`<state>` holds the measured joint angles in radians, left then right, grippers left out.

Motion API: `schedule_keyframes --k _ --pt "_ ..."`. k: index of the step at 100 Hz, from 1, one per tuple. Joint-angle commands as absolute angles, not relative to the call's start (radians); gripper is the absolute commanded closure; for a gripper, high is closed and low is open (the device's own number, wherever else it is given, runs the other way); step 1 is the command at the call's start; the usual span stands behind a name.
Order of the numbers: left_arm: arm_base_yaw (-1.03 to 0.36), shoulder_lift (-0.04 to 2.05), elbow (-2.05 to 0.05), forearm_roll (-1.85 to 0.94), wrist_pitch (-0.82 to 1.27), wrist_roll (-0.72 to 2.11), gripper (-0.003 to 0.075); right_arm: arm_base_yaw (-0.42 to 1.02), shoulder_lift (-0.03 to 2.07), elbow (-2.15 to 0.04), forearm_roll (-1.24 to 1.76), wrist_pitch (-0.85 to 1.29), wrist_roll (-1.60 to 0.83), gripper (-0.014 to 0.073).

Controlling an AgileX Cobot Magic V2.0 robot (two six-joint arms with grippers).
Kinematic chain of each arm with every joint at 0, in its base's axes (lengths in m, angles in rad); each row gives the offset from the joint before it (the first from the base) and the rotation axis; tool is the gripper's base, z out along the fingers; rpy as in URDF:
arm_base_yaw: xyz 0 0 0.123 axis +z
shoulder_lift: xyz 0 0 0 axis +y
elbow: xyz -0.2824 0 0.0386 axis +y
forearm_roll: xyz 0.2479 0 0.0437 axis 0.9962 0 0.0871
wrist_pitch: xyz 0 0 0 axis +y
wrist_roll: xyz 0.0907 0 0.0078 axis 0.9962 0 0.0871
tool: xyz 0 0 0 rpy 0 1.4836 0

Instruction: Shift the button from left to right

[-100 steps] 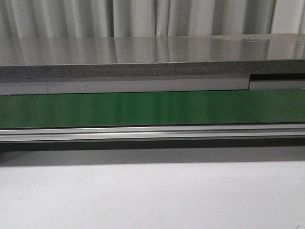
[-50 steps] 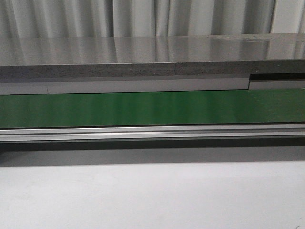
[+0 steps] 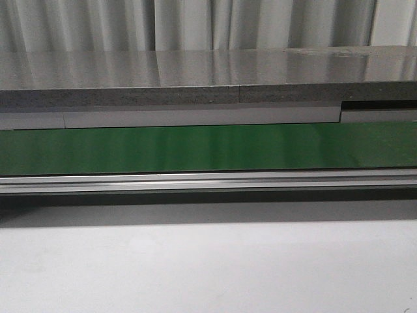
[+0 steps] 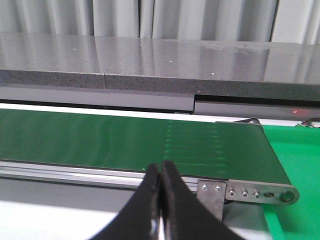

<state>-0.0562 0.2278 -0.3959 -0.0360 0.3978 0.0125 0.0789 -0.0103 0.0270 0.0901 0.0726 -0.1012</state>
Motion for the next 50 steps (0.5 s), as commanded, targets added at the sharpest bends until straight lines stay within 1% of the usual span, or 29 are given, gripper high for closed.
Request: schedule_keyframes --k 1,13,25,35,50 --pt "-0.067 0.339 -0.540 -0.050 0.455 0.006 0.0740 0.077 -0.032 0.013 0.082 -0.009 -0.103 0.0661" --pt "-0.067 0.475 -0.690 -0.050 0.629 0.006 0.0740 0.077 -0.032 0.013 0.082 -0.009 -0.103 0.0661" --pt "-0.067 0.599 -0.804 -0.050 0.746 0.006 0.0740 0.077 -0.032 0.013 0.082 -0.009 -0.103 0.0661" --pt "-0.067 0.668 -0.855 -0.060 0.763 0.006 0.0740 0.077 -0.032 0.013 0.082 -0.009 -0.103 0.0661" --pt "-0.067 0.726 -0.861 -0.066 0.777 0.006 0.0740 0.077 -0.032 0.013 0.082 -0.009 -0.103 0.0661"
